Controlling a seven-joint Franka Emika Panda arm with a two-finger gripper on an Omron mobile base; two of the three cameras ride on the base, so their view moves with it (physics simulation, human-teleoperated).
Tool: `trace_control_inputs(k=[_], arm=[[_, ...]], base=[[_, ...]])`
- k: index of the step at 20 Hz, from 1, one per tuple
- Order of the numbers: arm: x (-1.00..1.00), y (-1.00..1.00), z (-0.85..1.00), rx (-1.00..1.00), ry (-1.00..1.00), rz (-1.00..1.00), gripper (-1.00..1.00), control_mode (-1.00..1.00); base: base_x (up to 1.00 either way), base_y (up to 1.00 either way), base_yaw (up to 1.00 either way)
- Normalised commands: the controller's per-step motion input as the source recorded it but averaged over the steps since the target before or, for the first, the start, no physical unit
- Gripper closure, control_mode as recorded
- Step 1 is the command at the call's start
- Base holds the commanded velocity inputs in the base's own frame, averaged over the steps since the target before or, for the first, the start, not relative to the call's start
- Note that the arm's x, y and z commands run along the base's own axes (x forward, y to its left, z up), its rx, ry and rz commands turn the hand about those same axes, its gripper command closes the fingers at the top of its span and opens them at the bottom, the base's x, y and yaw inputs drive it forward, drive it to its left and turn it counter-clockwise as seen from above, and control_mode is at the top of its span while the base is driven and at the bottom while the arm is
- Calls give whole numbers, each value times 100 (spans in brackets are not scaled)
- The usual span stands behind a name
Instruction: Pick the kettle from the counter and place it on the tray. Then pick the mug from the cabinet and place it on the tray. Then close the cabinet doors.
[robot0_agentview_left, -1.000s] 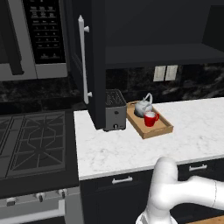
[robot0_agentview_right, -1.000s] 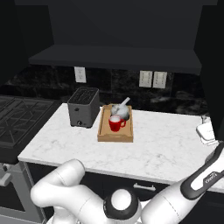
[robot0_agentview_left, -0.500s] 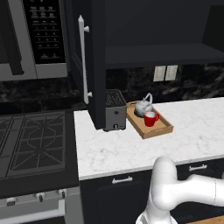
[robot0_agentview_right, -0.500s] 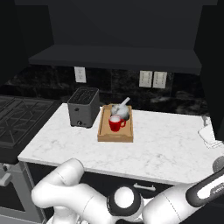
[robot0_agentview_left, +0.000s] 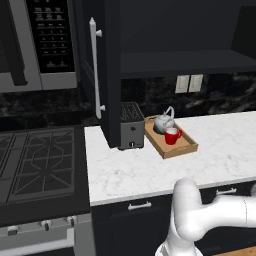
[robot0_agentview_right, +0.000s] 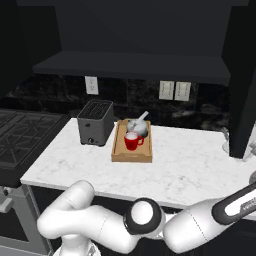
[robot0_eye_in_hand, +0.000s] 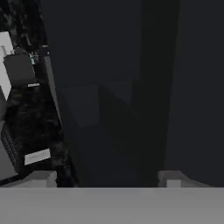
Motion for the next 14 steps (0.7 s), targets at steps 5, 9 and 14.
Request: trace_control_inputs(k=[5,9,14], arm=[[0,58,32,-25,0,-6,-100,-100],[0,71,17,-20,0,-15,-100,-100],[2,80,0,-12,0,-30,-100,-100]], base=[[0,0,0],[0,0,0],[0,0,0]])
